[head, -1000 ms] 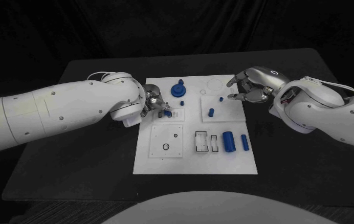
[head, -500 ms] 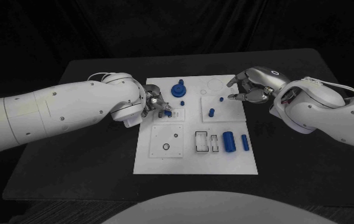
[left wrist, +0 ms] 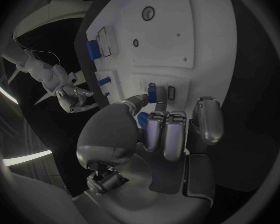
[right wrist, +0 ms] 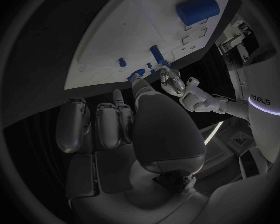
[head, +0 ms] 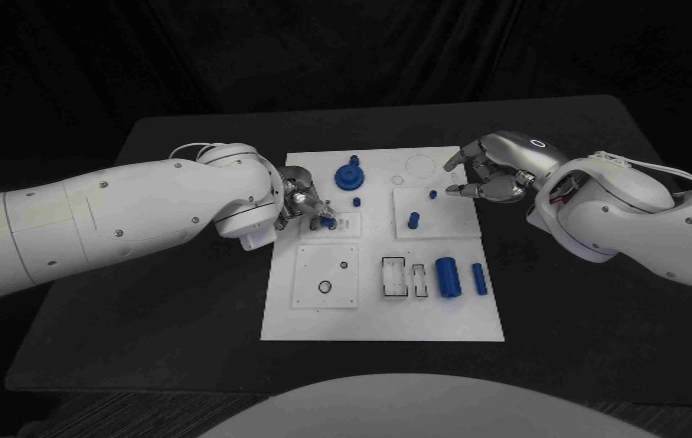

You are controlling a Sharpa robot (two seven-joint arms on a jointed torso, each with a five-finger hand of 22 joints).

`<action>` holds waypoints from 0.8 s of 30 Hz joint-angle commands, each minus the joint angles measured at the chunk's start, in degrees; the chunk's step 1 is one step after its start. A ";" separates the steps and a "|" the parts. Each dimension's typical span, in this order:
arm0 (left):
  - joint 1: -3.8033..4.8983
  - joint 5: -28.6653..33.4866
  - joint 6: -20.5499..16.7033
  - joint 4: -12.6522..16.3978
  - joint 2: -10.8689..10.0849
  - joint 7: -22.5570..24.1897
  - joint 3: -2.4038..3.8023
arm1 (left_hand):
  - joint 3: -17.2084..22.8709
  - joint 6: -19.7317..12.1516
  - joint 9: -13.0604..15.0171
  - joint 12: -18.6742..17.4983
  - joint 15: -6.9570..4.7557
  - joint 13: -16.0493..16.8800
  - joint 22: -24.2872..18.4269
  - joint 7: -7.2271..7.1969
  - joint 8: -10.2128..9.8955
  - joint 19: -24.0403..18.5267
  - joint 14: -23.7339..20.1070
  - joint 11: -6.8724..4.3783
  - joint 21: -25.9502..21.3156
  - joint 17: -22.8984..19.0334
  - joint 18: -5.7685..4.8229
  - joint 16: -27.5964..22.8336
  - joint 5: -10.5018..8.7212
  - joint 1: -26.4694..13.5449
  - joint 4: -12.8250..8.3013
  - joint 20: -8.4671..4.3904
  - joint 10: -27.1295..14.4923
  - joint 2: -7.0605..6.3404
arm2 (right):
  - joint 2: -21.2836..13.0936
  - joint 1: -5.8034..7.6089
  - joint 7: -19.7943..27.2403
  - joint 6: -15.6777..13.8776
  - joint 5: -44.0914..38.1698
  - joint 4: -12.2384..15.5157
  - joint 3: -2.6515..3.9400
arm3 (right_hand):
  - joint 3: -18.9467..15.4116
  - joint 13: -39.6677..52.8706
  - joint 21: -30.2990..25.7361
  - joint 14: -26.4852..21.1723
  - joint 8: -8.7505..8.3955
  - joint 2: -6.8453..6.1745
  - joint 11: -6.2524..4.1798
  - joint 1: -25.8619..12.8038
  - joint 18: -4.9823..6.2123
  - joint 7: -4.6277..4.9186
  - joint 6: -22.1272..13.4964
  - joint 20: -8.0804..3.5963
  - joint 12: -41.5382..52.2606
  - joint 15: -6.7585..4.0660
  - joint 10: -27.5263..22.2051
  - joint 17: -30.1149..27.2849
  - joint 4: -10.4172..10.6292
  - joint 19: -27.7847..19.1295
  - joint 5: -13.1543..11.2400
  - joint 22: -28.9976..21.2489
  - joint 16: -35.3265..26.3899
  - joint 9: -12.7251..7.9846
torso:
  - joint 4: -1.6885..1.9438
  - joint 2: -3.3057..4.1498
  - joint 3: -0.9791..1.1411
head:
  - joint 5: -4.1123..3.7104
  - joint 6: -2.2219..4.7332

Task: Assemble the parts on the task board

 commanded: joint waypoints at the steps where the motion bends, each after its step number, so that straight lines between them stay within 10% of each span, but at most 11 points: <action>1: -0.30 0.10 0.93 -0.01 -0.11 -0.15 -0.14 | 2.80 0.07 0.09 -0.23 0.21 12.70 5.09 -0.23 -0.32 0.06 6.05 0.35 0.12 15.09 0.75 0.15 -0.35 0.04 -2.57 0.10 3.04 0.53 | -0.03 -0.19 -0.13 -0.53 -0.10 -0.06 0.03 | 0.11 -2.30 0.27 2.84 0.09 0.21 0.44 0.34 -0.31 -0.07 0.31 0.36 -0.15 0.48 0.02 -0.07 -0.29 1.04 0.33 10.77 0.23 -0.08 | 0.00 0.02 0.00 | 0.05 -0.01; 16: -0.34 0.10 1.25 -0.21 0.12 0.36 -0.14 | 3.02 0.41 0.11 -0.22 0.24 12.69 5.21 -0.30 -0.49 0.04 6.05 0.34 -0.03 15.09 0.77 0.15 -2.63 -0.60 -2.08 0.17 3.08 0.61 | 0.11 -0.32 -0.15 -0.30 -0.09 -0.22 0.03 | 0.11 -2.30 0.27 2.84 0.09 0.21 0.44 0.34 -0.31 -0.07 0.31 0.36 -0.15 0.48 0.02 -0.07 -0.29 1.04 0.33 10.77 0.23 -0.08 | -0.05 0.07 0.04 | 0.15 -0.01; 24: -0.36 0.10 1.05 -0.30 0.14 0.77 -0.14 | 0.48 1.14 -0.04 -0.13 0.30 12.73 5.63 -0.28 -1.22 0.18 6.05 0.41 -0.34 15.09 0.77 0.15 -10.24 -3.04 1.42 0.26 3.17 0.64 | 0.12 -0.38 -0.16 -0.12 0.22 -0.31 0.03 | 0.06 -2.46 0.22 2.86 0.06 0.20 0.49 0.28 -0.30 -0.05 0.41 0.40 -0.26 0.52 0.00 -0.14 -0.32 1.03 0.43 10.76 0.25 -0.15 | -0.02 0.04 0.05 | 0.16 -0.01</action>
